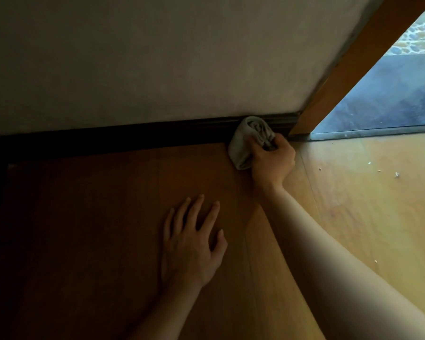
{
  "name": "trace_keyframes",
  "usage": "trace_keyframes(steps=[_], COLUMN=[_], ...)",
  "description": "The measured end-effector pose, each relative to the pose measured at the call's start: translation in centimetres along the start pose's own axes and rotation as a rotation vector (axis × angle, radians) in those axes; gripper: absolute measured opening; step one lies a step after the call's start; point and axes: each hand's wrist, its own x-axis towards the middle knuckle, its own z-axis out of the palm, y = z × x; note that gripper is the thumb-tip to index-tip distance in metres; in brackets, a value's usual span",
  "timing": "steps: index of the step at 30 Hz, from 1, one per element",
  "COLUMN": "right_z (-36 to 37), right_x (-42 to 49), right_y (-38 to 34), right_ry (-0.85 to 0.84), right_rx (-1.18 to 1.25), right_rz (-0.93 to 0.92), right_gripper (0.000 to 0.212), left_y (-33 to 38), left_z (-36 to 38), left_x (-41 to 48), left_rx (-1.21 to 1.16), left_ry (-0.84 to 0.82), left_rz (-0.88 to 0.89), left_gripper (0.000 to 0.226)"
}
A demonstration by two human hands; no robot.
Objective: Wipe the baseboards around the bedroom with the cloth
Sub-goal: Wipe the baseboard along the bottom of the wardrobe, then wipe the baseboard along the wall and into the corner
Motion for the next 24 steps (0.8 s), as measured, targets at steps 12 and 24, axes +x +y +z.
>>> trace_keyframes(steps=[12, 24], right_z=[-5.3, -7.7], right_x=[5.5, 3.3], right_y=[1.8, 1.2], right_ry=[0.078, 0.040], right_rx=[0.000, 0.295], right_rz=[0.047, 0.198], right_gripper=[0.023, 0.016], left_y=[-0.1, 0.0], left_z=[0.5, -0.7], left_x=[-0.1, 0.0], left_rx=[0.014, -0.057], left_ry=[0.026, -0.019], left_rz=[-0.006, -0.025], left_gripper=[0.059, 0.059])
